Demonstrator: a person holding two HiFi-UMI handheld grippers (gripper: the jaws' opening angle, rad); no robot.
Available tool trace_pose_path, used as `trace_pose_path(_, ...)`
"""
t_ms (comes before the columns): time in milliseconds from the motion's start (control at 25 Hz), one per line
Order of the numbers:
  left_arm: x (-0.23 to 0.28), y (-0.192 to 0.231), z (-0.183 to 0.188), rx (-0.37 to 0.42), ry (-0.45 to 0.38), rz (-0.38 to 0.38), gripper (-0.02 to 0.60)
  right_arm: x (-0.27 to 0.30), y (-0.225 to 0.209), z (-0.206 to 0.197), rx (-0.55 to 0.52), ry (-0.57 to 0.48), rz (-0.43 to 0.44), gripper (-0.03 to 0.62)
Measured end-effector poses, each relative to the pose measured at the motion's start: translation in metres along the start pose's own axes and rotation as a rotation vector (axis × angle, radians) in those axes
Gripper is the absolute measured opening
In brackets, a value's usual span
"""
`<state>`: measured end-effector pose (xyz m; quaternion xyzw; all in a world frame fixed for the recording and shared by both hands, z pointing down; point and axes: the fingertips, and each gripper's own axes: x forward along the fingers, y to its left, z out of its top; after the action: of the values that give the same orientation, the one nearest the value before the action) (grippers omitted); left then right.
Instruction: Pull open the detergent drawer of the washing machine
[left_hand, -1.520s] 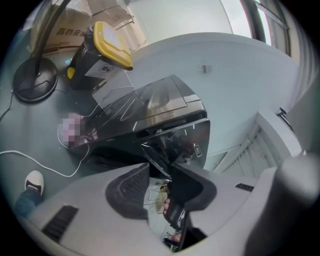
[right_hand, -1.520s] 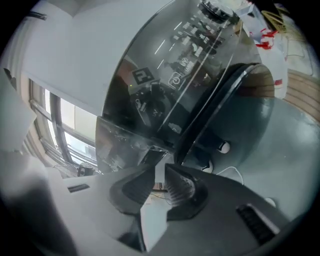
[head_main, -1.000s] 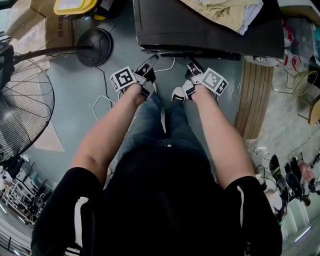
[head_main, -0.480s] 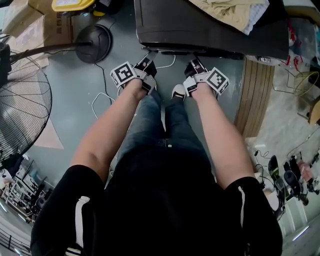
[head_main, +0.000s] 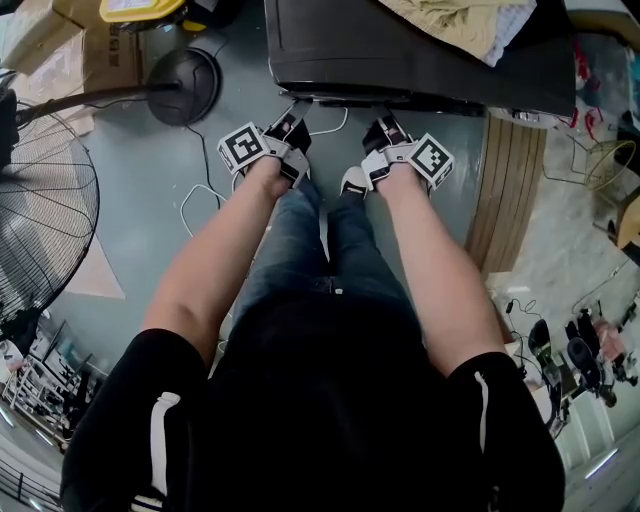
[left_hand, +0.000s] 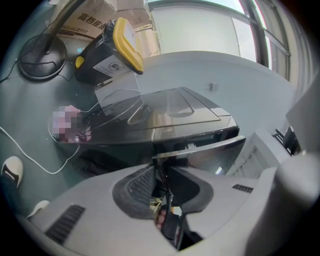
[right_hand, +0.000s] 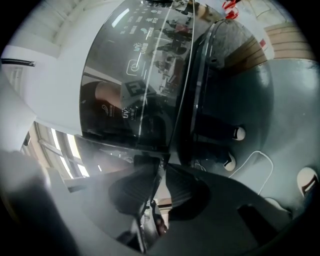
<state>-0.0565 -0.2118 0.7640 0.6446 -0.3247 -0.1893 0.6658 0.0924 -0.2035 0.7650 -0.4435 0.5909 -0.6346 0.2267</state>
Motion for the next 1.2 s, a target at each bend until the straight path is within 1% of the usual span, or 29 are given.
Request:
trace_pose_path(120, 0.000, -0.003, -0.001, -0.004, -0.006, -0.011, 0.072, 0.000, 0.000, 0.000, -0.006, 0.015, 0.013, 0.074)
trace_pose_path(280, -0.009, 0.004, -0.004, 0.010, 0.004, 0.030, 0.067, -0.005, -0.001, -0.004, 0.002, 0.018, 0.019, 0.071)
trace_pose_path(400, -0.011, -0.004, -0.011, -0.026, -0.001, -0.015, 0.063, -0.011, -0.003, -0.010, 0.006, 0.026, 0.019, 0.069)
trace_pose_path(480, -0.016, -0.003, -0.017, -0.028, 0.000, -0.006, 0.060, -0.016, -0.003, -0.013, 0.004, 0.037, 0.023, 0.069)
trace_pose_path(640, -0.025, -0.007, -0.031, -0.053, 0.010, -0.028, 0.058, -0.029, -0.004, -0.022, 0.008, 0.055, 0.029, 0.069)
trace_pose_path(720, -0.033, -0.004, -0.042, -0.051, 0.027, -0.018, 0.058, -0.040, -0.010, -0.029, 0.012, 0.059, 0.018, 0.069)
trace_pose_path(840, -0.047, 0.005, -0.054, -0.019, 0.044, 0.024, 0.058, -0.056, -0.017, -0.037, 0.016, 0.057, 0.004, 0.069)
trace_pose_path(960, -0.054, 0.002, -0.066, -0.049, 0.040, -0.001, 0.058, -0.067, -0.018, -0.045, 0.032, 0.059, 0.014, 0.068)
trace_pose_path(1040, -0.061, 0.004, -0.073, -0.043, 0.049, 0.009, 0.058, -0.075, -0.020, -0.050, 0.040, 0.066, 0.010, 0.068)
trace_pose_path(1120, -0.065, 0.001, -0.081, -0.062, 0.051, -0.004, 0.058, -0.083, -0.024, -0.055, 0.043, 0.072, 0.003, 0.068)
trace_pose_path(1200, -0.071, 0.003, -0.087, -0.057, 0.057, 0.010, 0.058, -0.091, -0.029, -0.060, 0.063, 0.072, -0.010, 0.067)
